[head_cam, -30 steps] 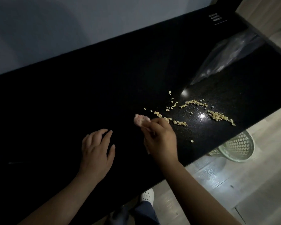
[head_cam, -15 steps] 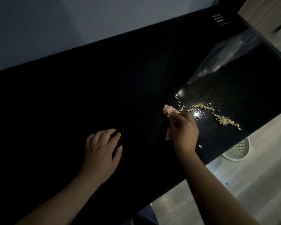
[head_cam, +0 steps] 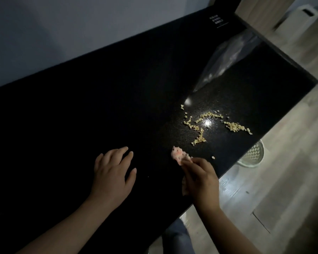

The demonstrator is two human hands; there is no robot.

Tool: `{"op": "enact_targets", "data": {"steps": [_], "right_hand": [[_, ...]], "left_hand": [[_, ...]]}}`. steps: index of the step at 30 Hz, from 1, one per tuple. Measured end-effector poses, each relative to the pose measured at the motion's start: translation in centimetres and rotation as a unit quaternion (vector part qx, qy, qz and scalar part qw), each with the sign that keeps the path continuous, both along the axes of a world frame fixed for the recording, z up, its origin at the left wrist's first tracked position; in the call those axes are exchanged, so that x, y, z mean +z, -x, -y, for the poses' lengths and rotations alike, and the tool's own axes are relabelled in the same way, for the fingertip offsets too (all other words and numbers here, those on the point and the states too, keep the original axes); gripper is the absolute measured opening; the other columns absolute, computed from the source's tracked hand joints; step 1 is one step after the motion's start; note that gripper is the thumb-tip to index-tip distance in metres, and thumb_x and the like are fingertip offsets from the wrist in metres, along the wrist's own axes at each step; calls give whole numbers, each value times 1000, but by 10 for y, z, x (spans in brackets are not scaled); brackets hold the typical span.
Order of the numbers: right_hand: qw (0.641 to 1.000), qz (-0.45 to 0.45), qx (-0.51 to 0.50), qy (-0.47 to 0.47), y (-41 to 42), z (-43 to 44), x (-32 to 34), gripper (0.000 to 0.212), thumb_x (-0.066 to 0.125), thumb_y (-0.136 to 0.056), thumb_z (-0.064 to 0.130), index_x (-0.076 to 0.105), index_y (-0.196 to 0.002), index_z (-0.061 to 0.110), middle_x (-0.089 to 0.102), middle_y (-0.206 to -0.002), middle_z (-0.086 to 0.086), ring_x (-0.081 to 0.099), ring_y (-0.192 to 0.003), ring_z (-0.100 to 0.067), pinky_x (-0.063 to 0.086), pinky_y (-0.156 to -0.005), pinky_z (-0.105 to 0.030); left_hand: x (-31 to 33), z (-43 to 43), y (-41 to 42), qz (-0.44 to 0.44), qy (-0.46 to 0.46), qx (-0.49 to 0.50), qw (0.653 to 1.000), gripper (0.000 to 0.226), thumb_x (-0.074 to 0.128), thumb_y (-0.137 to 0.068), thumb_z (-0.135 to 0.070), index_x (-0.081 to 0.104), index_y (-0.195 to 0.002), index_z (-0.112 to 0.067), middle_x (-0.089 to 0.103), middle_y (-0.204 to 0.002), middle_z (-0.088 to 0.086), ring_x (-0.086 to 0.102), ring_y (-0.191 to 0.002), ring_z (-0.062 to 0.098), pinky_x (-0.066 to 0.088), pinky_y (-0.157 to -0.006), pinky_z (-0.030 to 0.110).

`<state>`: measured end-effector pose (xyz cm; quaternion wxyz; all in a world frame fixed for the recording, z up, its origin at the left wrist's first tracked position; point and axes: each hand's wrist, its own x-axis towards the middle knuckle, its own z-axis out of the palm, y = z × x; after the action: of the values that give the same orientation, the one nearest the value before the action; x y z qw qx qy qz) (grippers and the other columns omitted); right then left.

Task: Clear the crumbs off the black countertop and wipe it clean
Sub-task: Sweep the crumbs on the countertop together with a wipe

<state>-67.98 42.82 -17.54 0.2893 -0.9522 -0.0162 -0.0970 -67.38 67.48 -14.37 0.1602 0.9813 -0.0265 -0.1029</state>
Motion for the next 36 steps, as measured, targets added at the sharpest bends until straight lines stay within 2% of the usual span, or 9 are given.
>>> {"op": "enact_targets", "data": {"steps": [6,11,14,17,20,25,30,34,36], "right_hand": [[1000,10,-10,23,-28,36,0,17,73,-81,16,75,-98,20,67,-102,3,58,-89,-14,39,-74,-19],[999,13,-19,41,-57,74,9,18,75,-78,9,76,-95,14,68,-100,-5,61,-87,-23,45,-71,-27],[1000,23,-11,8,-64,79,21,14,75,-80,9,76,-94,12,67,-96,-5,62,-86,-23,51,-69,-34],[995,63,25,-70,-56,60,35,11,70,-85,20,75,-93,14,63,-94,2,61,-83,-13,49,-70,-26],[992,52,66,-96,-53,29,38,15,66,-87,27,74,-96,18,62,-96,5,59,-86,-8,46,-74,-18],[996,9,62,-60,-70,7,19,14,71,-85,19,75,-98,17,63,-97,1,61,-88,-15,49,-71,-22],[996,37,81,-3,-74,38,6,12,71,-83,20,75,-94,20,67,-98,4,63,-86,-15,49,-67,-23],[999,32,21,38,-84,79,16,15,78,-77,13,77,-91,17,69,-96,1,65,-82,-20,44,-66,-21],[999,38,-4,13,-91,92,29,15,78,-77,12,77,-91,16,69,-94,2,64,-81,-16,42,-65,-20]], "left_hand": [[1,15,-13,-6,-8,-23,1000,52,42,-91,-44,45,-138,-22,37,-145,-3,28,-135,16,22,-114,49],[3,26,-23,-13,-14,-30,999,50,43,-93,-41,42,-140,-22,35,-146,-1,26,-136,17,18,-116,47],[6,32,-29,-11,-12,-25,1000,50,43,-94,-40,42,-140,-22,33,-146,-2,25,-136,16,20,-116,45],[8,40,-33,-7,7,-16,1000,49,48,-93,-37,44,-139,-20,36,-145,0,28,-134,18,25,-114,45],[7,46,-38,-10,-4,-5,1000,48,48,-93,-37,45,-138,-21,37,-144,-1,29,-132,18,27,-113,43],[8,50,-41,-7,-43,-15,999,52,52,-88,-40,49,-135,-19,43,-138,4,38,-127,24,32,-108,45],[6,51,-41,-15,-84,-32,996,60,53,-86,-48,46,-137,-17,44,-138,8,40,-125,27,34,-106,49],[5,55,-42,-18,-93,-27,995,62,50,-87,-50,43,-140,-19,41,-142,8,38,-129,27,31,-108,50],[5,57,-42,-38,-99,-28,994,65,45,-89,-53,35,-144,-22,32,-149,5,31,-135,26,24,-111,51]]}}
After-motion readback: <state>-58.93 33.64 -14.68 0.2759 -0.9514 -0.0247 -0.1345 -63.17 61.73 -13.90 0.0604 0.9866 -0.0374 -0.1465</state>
